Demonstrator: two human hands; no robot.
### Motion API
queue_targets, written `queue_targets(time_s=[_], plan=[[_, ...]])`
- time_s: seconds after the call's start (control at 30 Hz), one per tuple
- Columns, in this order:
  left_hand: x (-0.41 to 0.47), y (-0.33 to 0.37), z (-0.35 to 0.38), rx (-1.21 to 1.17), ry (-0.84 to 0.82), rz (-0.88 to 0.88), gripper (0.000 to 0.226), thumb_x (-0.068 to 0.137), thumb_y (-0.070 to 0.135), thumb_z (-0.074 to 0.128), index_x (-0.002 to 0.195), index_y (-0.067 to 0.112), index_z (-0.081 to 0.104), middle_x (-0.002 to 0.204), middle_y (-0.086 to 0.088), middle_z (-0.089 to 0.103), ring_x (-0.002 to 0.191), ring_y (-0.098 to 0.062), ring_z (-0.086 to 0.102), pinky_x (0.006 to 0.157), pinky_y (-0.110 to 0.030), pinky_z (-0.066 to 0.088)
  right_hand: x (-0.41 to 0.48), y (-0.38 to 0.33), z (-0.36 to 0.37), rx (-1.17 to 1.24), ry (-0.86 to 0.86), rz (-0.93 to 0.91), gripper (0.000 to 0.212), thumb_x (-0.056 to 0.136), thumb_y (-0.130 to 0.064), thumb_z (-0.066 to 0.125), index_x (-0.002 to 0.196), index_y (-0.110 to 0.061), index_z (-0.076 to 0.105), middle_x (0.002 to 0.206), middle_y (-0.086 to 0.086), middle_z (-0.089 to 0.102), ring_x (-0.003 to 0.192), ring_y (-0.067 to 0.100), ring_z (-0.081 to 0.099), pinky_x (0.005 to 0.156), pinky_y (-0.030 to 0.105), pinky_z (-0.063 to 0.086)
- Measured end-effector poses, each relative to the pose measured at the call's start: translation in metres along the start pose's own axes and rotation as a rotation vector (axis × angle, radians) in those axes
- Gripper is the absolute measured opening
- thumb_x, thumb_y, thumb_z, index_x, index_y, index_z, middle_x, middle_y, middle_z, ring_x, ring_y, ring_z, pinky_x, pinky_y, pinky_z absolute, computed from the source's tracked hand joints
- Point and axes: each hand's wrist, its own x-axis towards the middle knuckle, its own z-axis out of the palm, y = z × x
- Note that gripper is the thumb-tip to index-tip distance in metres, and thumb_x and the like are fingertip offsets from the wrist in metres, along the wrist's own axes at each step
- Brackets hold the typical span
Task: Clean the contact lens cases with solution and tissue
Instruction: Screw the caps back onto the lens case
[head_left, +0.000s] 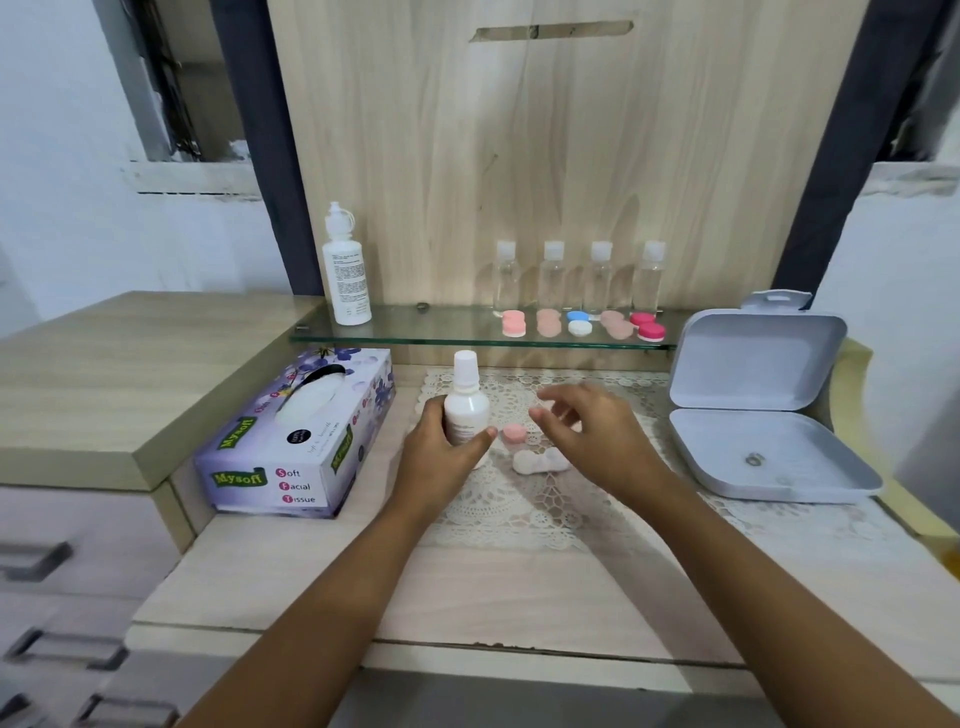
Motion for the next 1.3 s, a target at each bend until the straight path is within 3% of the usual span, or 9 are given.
queue_targets(time_s=[0.27, 0.37, 0.47, 0.63, 0.8, 0.9, 1.0, 1.2, 1.3], plan=[[0.001, -0.001, -0.002, -0.024, -0.035, -0.035, 0.035, 0.08, 0.031, 0.071, 0.105, 0.026, 0.047, 0.093, 0.011, 0.059, 0.084, -0.005, 0.056, 0.067, -0.019, 0.042, 0.046, -0.056, 0.014, 0.106, -0.028, -0.061, 0.041, 0.081, -0.046, 0.065, 0.108, -0.015, 0.063, 0.093, -0.002, 0.064, 0.087, 0.01, 0.058, 0.076, 0.024, 0.046], [0.001, -0.002, -0.002, -0.029, -0.045, -0.037, 0.035, 0.081, 0.03, 0.07, 0.106, 0.026, 0.047, 0.092, 0.014, 0.059, 0.081, 0.002, 0.055, 0.065, -0.012, 0.041, 0.051, -0.059, 0.021, 0.111, -0.021, -0.034, 0.039, 0.078, -0.041, 0.07, 0.1, -0.01, 0.063, 0.091, 0.003, 0.065, 0.085, 0.015, 0.059, 0.075, 0.029, 0.048], [0.002, -0.003, -0.003, -0.023, -0.053, -0.033, 0.032, 0.081, 0.03, 0.07, 0.105, 0.025, 0.048, 0.091, 0.013, 0.06, 0.08, 0.003, 0.055, 0.065, -0.014, 0.042, 0.054, -0.059, 0.023, 0.137, -0.033, -0.013, 0.036, 0.078, -0.035, 0.072, 0.098, -0.008, 0.062, 0.091, 0.005, 0.066, 0.087, 0.017, 0.06, 0.079, 0.033, 0.05], [0.003, -0.004, -0.003, -0.028, -0.052, -0.037, 0.033, 0.082, 0.03, 0.069, 0.108, 0.022, 0.051, 0.095, 0.007, 0.063, 0.085, -0.008, 0.058, 0.072, -0.026, 0.046, 0.056, -0.059, 0.015, 0.173, -0.14, -0.027, 0.028, 0.084, -0.024, 0.067, 0.108, -0.011, 0.062, 0.102, 0.004, 0.067, 0.094, 0.014, 0.06, 0.085, 0.028, 0.05], [0.002, -0.004, -0.002, -0.041, -0.049, -0.035, 0.038, 0.081, 0.028, 0.07, 0.113, 0.025, 0.049, 0.097, 0.008, 0.062, 0.09, -0.011, 0.059, 0.079, -0.03, 0.048, 0.058, -0.056, 0.008, 0.277, -0.264, -0.017, 0.046, 0.086, -0.016, 0.059, 0.13, -0.018, 0.048, 0.116, 0.004, 0.06, 0.103, 0.012, 0.057, 0.092, 0.025, 0.046], [0.003, -0.004, -0.001, -0.036, -0.049, -0.036, 0.035, 0.082, 0.029, 0.069, 0.108, 0.027, 0.047, 0.097, 0.009, 0.062, 0.088, -0.009, 0.059, 0.075, -0.027, 0.046, 0.06, -0.058, 0.011, 0.223, -0.222, -0.029, 0.05, 0.082, -0.033, 0.068, 0.124, -0.019, 0.046, 0.098, -0.003, 0.055, 0.092, 0.011, 0.056, 0.078, 0.023, 0.046], [0.003, -0.005, -0.001, -0.036, -0.047, -0.032, 0.033, 0.082, 0.029, 0.069, 0.106, 0.028, 0.047, 0.096, 0.009, 0.062, 0.089, -0.01, 0.059, 0.075, -0.027, 0.046, 0.063, -0.061, 0.014, 0.196, -0.164, -0.042, 0.047, 0.079, -0.032, 0.072, 0.115, -0.015, 0.047, 0.083, -0.004, 0.053, 0.08, 0.011, 0.053, 0.063, 0.019, 0.041], [0.003, -0.004, -0.001, -0.043, -0.055, -0.024, 0.036, 0.082, 0.029, 0.069, 0.111, 0.027, 0.047, 0.099, 0.008, 0.061, 0.091, -0.013, 0.058, 0.079, -0.031, 0.048, 0.067, -0.06, 0.003, 0.382, -0.342, 0.017, 0.046, 0.084, -0.009, 0.058, 0.126, -0.019, 0.045, 0.098, -0.006, 0.057, 0.098, 0.015, 0.058, 0.084, 0.027, 0.048], [0.003, -0.005, -0.001, -0.04, -0.05, -0.027, 0.036, 0.082, 0.03, 0.069, 0.109, 0.029, 0.046, 0.098, 0.01, 0.06, 0.091, -0.011, 0.059, 0.078, -0.029, 0.047, 0.067, -0.06, 0.006, 0.288, -0.301, -0.005, 0.047, 0.08, -0.027, 0.07, 0.122, -0.018, 0.047, 0.103, -0.002, 0.055, 0.095, 0.012, 0.057, 0.078, 0.024, 0.048]])
